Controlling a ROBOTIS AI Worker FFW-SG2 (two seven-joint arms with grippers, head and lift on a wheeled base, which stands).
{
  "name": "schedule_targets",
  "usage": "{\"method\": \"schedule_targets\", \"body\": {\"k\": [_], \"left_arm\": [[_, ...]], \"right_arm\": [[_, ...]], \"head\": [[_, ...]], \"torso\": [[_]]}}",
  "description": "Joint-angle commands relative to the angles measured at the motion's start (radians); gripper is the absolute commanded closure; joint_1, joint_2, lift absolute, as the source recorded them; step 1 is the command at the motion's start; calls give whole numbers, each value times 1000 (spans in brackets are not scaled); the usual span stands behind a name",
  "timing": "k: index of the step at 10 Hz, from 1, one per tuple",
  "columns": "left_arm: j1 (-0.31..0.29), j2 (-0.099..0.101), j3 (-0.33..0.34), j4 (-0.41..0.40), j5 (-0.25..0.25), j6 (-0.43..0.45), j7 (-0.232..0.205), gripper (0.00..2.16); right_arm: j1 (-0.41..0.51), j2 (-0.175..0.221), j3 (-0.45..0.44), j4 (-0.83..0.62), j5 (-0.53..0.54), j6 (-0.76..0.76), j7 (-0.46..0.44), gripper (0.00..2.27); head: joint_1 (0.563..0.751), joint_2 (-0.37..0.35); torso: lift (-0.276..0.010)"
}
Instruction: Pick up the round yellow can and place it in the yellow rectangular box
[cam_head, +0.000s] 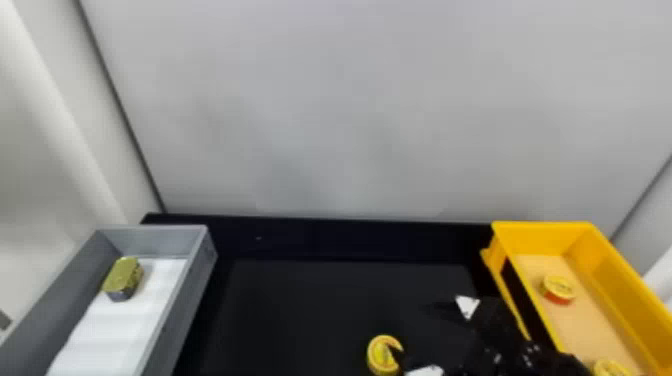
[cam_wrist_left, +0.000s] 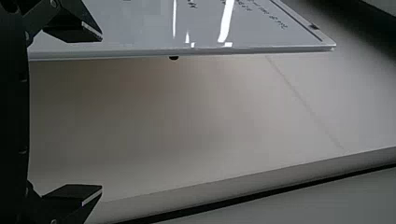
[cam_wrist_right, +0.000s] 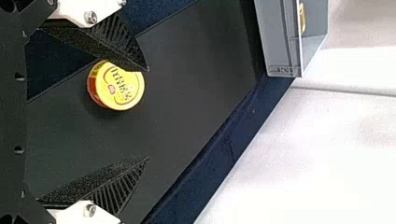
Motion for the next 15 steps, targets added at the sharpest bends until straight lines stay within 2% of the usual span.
{"method": "schedule_targets", "body": {"k": [1,3,4,5,9,13,15], "left_arm": [[2,-3,7,-3,1,-1,-2,131],[2,-3,13,-6,1,-1,0,131],[4,-3,18,-8,1,-2,0,131],[4,-3,18,-8,1,-2,0,131],[4,-3,10,-5,0,-2,3,131],[4,-3,8,-3,0,-2,6,131],[2,-3,8,-2,0,-4,6,131]], "right_arm": [[32,15,-11,-1,-41,55,-68,124],[63,65,-22,-16,-85,112,-151,124],[64,90,-17,-27,-89,152,-165,124],[63,91,3,-41,-102,190,-190,124],[43,62,47,-36,-104,235,-182,124],[6,10,93,24,-85,240,-177,124],[-23,2,129,36,-84,233,-160,125]], "head": [[629,12],[629,12],[629,12],[629,12],[629,12],[629,12],[629,12]], "torso": [[-55],[-55],[-55],[-55],[-55],[-55],[-55]]}}
